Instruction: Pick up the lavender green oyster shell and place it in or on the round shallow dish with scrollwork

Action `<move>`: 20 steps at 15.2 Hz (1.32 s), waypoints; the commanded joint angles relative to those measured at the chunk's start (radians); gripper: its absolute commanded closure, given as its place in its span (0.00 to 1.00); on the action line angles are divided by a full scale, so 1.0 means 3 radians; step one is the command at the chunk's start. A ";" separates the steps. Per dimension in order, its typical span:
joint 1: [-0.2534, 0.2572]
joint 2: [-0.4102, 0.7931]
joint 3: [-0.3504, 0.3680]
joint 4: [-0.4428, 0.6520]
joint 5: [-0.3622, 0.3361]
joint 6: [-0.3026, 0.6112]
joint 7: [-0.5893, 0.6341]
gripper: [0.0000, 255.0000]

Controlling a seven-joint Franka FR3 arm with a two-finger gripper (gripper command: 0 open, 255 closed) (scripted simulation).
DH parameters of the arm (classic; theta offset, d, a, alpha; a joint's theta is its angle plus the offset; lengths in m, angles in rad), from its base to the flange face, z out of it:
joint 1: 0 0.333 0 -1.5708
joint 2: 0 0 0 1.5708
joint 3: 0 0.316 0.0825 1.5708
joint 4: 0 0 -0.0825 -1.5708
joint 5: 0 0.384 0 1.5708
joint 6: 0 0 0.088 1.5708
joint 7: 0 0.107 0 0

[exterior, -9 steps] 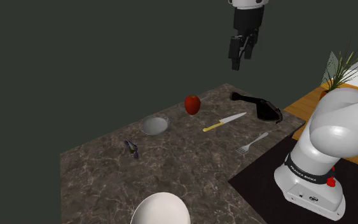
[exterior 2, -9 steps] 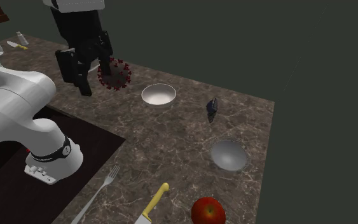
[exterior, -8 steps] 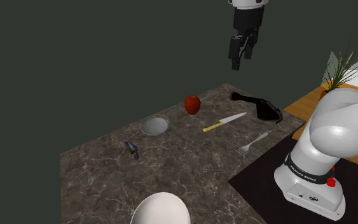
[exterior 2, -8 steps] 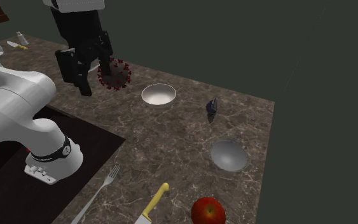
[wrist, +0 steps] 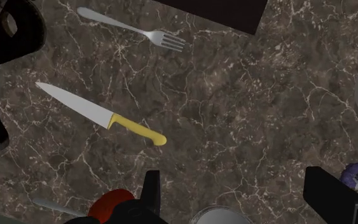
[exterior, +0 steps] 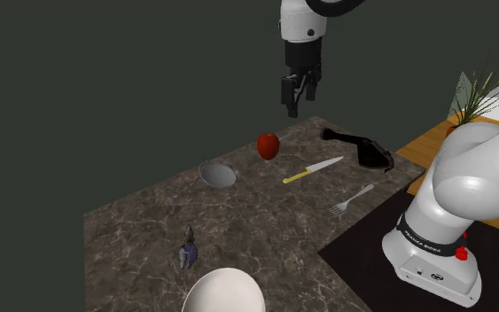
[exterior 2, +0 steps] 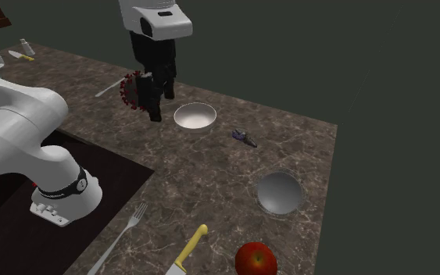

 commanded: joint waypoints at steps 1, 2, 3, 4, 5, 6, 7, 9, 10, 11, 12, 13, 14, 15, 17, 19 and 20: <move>0.0021 0.0235 0.0086 0.0078 0.0015 0.0141 0.0061 0.00; 0.0031 0.0347 0.0129 0.0116 0.0019 0.0206 0.0094 0.00; 0.0041 0.0462 0.0172 0.0158 0.0020 0.0269 0.0127 0.00; 0.0051 0.0577 0.0214 0.0204 0.0017 0.0329 0.0161 0.00; 0.0060 0.0695 0.0255 0.0253 0.0011 0.0386 0.0196 0.00; 0.0068 0.0814 0.0297 0.0307 0.0001 0.0440 0.0232 0.00; 0.0077 0.0934 0.0337 0.0364 -0.0012 0.0492 0.0269 0.00; 0.0094 0.1179 0.0416 0.0490 -0.0049 0.0586 0.0346 0.00; 0.0105 0.1304 0.0453 0.0558 -0.0074 0.0628 0.0386 0.00; 0.0115 0.1430 0.0489 0.0631 -0.0102 0.0667 0.0428 0.00; 0.0127 0.1557 0.0524 0.0707 -0.0134 0.0702 0.0470 0.00; 0.0141 0.1685 0.0556 0.0787 -0.0169 0.0734 0.0513 0.00; 0.0157 0.1815 0.0586 0.0871 -0.0208 0.0761 0.0557 0.00; 0.0174 0.1945 0.0614 0.0959 -0.0250 0.0785 0.0601 0.00; 0.0218 0.2209 0.0662 0.1148 -0.0340 0.0820 0.0689 0.00; 0.0273 0.2476 0.0697 0.1353 -0.0438 0.0839 0.0774 0.00; 0.0305 0.2611 0.0711 0.1462 -0.0488 0.0842 0.0814 0.00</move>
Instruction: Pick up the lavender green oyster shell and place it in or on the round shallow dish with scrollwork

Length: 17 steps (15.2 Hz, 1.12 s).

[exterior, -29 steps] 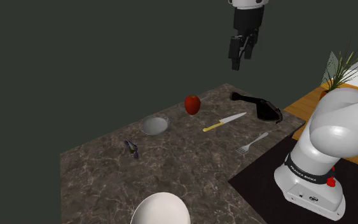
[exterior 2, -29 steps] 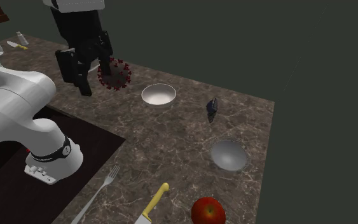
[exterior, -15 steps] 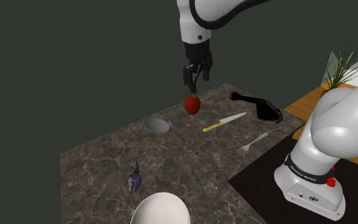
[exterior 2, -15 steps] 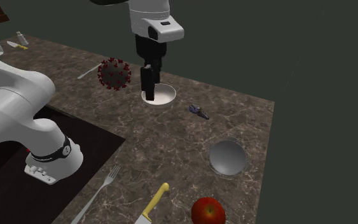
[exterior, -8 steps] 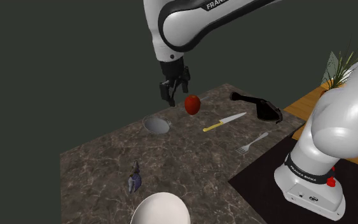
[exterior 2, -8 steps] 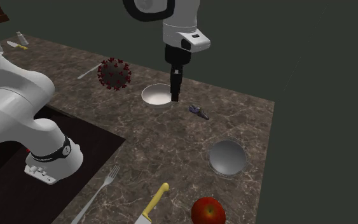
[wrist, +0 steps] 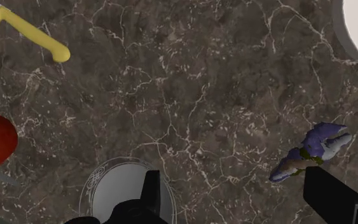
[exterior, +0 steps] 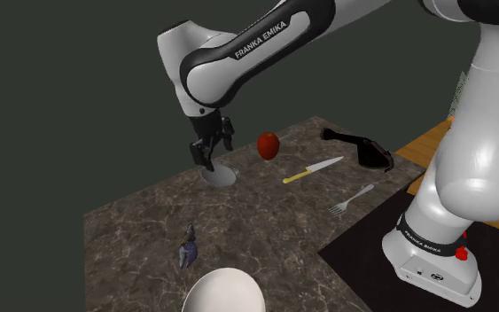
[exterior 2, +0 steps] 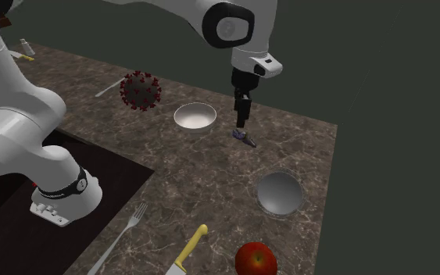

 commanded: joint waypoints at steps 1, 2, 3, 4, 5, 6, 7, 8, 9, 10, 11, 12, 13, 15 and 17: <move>0.0068 0.0261 0.0029 0.0242 -0.0096 -0.0024 0.0082 0.00; 0.0107 0.0397 0.0035 0.0360 -0.0146 -0.0029 0.0118 0.00; 0.0149 0.0533 0.0039 0.0484 -0.0195 -0.0038 0.0151 0.00; 0.0192 0.0671 0.0041 0.0612 -0.0244 -0.0051 0.0182 0.00; 0.0238 0.0808 0.0041 0.0746 -0.0290 -0.0069 0.0210 0.00; 0.0289 0.0947 0.0037 0.0886 -0.0335 -0.0090 0.0234 0.00; 0.0340 0.1087 0.0031 0.1032 -0.0377 -0.0116 0.0254 0.00; 0.0394 0.1228 0.0024 0.1186 -0.0418 -0.0147 0.0271 0.00; 0.0450 0.1371 0.0016 0.1347 -0.0457 -0.0181 0.0284 0.00; 0.0508 0.1517 0.0007 0.1516 -0.0493 -0.0221 0.0294 0.00; 0.0569 0.1666 -0.0004 0.1696 -0.0527 -0.0266 0.0299 0.00; 0.0632 0.1818 -0.0017 0.1887 -0.0559 -0.0317 0.0300 0.00; 0.0675 0.1922 -0.0026 0.2021 -0.0578 -0.0354 0.0299 0.00; 0.0669 0.1936 -0.0034 0.1954 -0.0586 -0.0274 0.0307 0.00; 0.0662 0.1954 -0.0041 0.1891 -0.0597 -0.0196 0.0316 0.00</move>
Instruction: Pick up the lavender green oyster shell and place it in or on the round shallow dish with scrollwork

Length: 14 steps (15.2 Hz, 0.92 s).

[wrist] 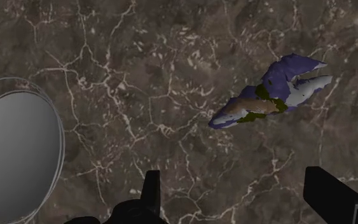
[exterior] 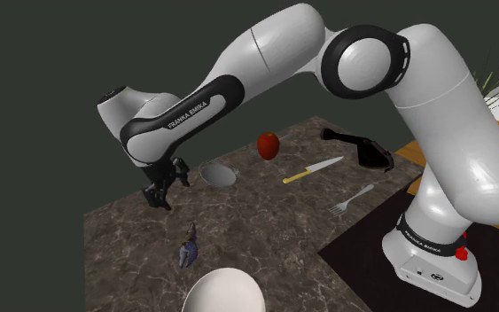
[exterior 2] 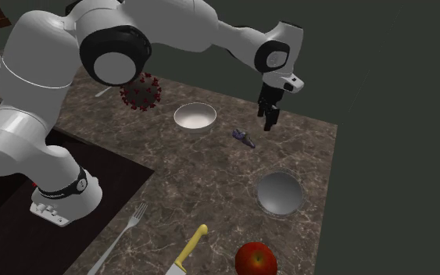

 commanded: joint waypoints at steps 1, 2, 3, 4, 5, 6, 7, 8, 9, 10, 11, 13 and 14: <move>-0.0003 0.0024 -0.0007 -0.0052 -0.0012 0.0075 0.0010 0.00; -0.0005 0.0035 -0.0011 -0.0080 -0.0018 0.0113 0.0015 0.00; -0.0008 0.0046 -0.0015 -0.0108 -0.0024 0.0151 0.0019 0.00; -0.0009 0.0053 -0.0017 -0.0123 -0.0028 0.0173 0.0022 0.00; -0.0009 0.0052 -0.0017 -0.0123 -0.0028 0.0173 0.0022 0.00; -0.0009 0.0053 -0.0017 -0.0123 -0.0028 0.0173 0.0022 0.00; -0.0009 0.0053 -0.0017 -0.0123 -0.0028 0.0173 0.0022 0.00; -0.0009 0.0053 -0.0017 -0.0123 -0.0028 0.0173 0.0022 0.00; -0.0009 0.0053 -0.0017 -0.0123 -0.0028 0.0173 0.0022 0.00; -0.0009 0.0053 -0.0017 -0.0123 -0.0028 0.0173 0.0022 0.00; -0.0009 0.0053 -0.0017 -0.0123 -0.0028 0.0173 0.0022 0.00; -0.0009 0.0053 -0.0017 -0.0123 -0.0028 0.0173 0.0022 1.00; -0.0009 0.0053 -0.0017 -0.0123 -0.0028 0.0172 0.0022 1.00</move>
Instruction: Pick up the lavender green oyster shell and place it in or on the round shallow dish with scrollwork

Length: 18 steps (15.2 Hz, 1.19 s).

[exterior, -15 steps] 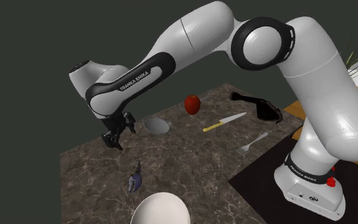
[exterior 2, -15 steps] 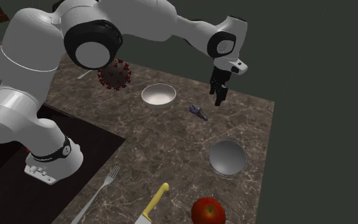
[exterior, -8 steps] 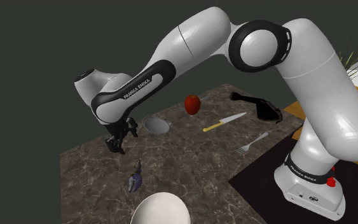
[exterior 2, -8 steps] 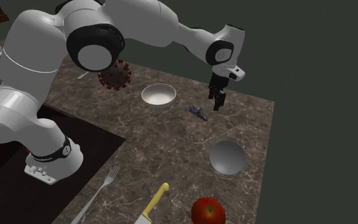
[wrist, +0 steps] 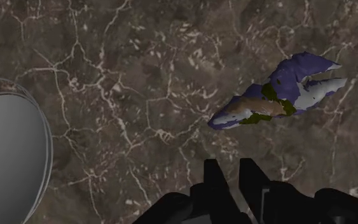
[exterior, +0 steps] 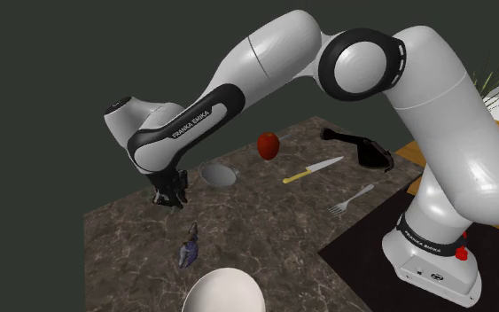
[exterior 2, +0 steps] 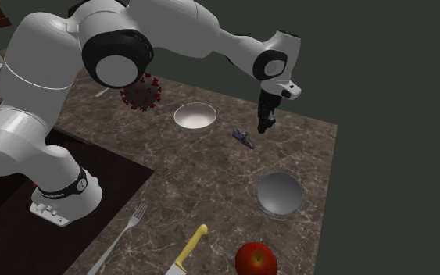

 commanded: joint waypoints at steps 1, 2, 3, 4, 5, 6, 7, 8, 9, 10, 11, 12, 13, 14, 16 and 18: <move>0.0000 0.0000 0.0000 0.0000 0.0000 0.0000 0.0000 1.00; 0.0000 0.0000 0.0000 0.0000 0.0000 0.0000 0.0000 1.00; 0.0000 0.0000 0.0000 0.0000 0.0000 0.0000 0.0000 1.00; 0.0000 0.0000 0.0000 0.0000 0.0000 0.0000 0.0000 1.00; 0.0000 0.0000 0.0000 0.0000 0.0000 0.0000 0.0000 1.00; 0.0000 0.0000 0.0000 0.0000 0.0000 0.0000 0.0000 1.00; 0.0000 0.0000 0.0000 0.0000 0.0000 0.0000 0.0000 1.00; 0.0000 0.0000 0.0000 0.0000 0.0000 0.0000 0.0000 0.00; -0.0013 -0.0151 -0.0028 -0.0333 0.0069 0.0284 0.0396 0.00; 0.0003 -0.0277 -0.0070 -0.0625 0.0130 0.0559 0.0794 0.00; 0.0044 -0.0379 -0.0119 -0.0880 0.0177 0.0825 0.1201 0.00; 0.0112 -0.0457 -0.0181 -0.1099 0.0209 0.1079 0.1619 0.00; 0.0204 -0.0511 -0.0256 -0.1283 0.0225 0.1321 0.2052 0.00; 0.0320 -0.0542 -0.0345 -0.1432 0.0224 0.1548 0.2503 0.00; 0.0628 -0.0535 -0.0577 -0.1623 0.0181 0.1948 0.3453 0.00; 0.0710 -0.0488 -0.0647 -0.1632 0.0168 0.2040 0.3633 0.00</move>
